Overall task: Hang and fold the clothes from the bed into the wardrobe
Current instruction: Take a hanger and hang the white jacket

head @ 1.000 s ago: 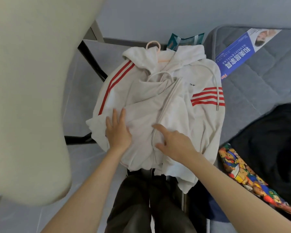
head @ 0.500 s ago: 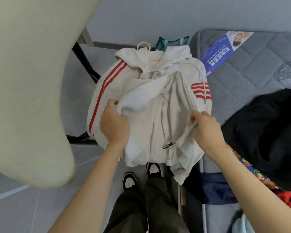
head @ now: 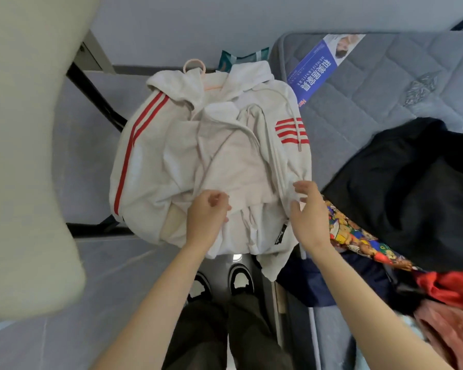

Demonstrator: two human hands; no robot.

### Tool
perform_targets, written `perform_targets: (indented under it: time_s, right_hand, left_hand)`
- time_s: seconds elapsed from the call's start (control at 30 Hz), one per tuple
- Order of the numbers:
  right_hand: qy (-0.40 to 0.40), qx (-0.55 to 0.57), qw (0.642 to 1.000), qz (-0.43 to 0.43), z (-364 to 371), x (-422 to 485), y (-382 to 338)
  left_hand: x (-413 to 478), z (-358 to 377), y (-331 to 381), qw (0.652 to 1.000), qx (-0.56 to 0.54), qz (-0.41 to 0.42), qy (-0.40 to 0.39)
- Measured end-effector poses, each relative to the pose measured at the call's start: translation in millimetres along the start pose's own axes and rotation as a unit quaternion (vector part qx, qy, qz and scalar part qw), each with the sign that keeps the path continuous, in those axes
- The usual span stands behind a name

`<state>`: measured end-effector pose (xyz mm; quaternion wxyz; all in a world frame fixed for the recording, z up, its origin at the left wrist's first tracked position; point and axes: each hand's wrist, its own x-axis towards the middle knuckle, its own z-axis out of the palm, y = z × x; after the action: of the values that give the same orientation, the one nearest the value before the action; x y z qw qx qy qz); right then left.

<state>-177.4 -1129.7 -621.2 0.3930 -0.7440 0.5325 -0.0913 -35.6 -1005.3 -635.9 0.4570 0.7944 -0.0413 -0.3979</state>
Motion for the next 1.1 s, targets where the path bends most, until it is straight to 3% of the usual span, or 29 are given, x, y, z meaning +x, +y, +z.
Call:
perform_targets:
  time_s: [0.07,0.17,0.27,0.37,0.43,0.57,0.73,0.8,0.9,1.1]
  right_hand:
    - [0.049,0.052,0.991,0.116,6.5,-8.6,16.2]
    - [0.004,0.149,0.943,0.297,16.5,-8.5,35.4]
    - [-0.063,0.267,0.885,0.375,21.4,-2.5,41.5]
    - [-0.054,0.327,0.851,0.407,17.2,3.5,43.6]
    - [-0.061,0.336,0.847,0.408,12.7,5.1,46.8]
    - [-0.082,0.319,0.875,0.355,6.4,3.6,52.5]
    - [-0.083,0.327,0.888,0.312,-4.9,4.1,52.5]
    - [-0.093,0.346,0.88,0.311,-8.6,4.2,52.7]
    - [-0.15,0.39,0.858,0.299,-11.8,2.8,50.1]
    - [-0.236,0.333,0.883,0.231,-9.8,-8.4,38.6]
  left_hand:
    - [-14.9,10.8,-24.0,0.995,0.045,-0.055,-0.065]
    - [-27.1,33.6,-34.3,0.987,0.04,-0.093,-0.122]
    - [-17.7,55.9,-19.9,0.963,-0.138,-0.204,-0.108]
    - [-3.9,75.1,-3.4,0.891,-0.31,-0.301,-0.136]
    - [3.2,83.5,2.0,0.861,-0.368,-0.336,-0.104]
    - [9.5,90.3,8.0,0.82,-0.432,-0.371,-0.05]
    - [4.5,92.6,7.3,0.865,-0.398,-0.301,-0.049]
    - [0.0,88.3,6.3,0.867,-0.416,-0.266,-0.063]
    - [-7.0,79.3,7.8,0.86,-0.44,-0.244,-0.086]
    - [-18.7,69.5,2.0,0.908,-0.359,-0.198,-0.089]
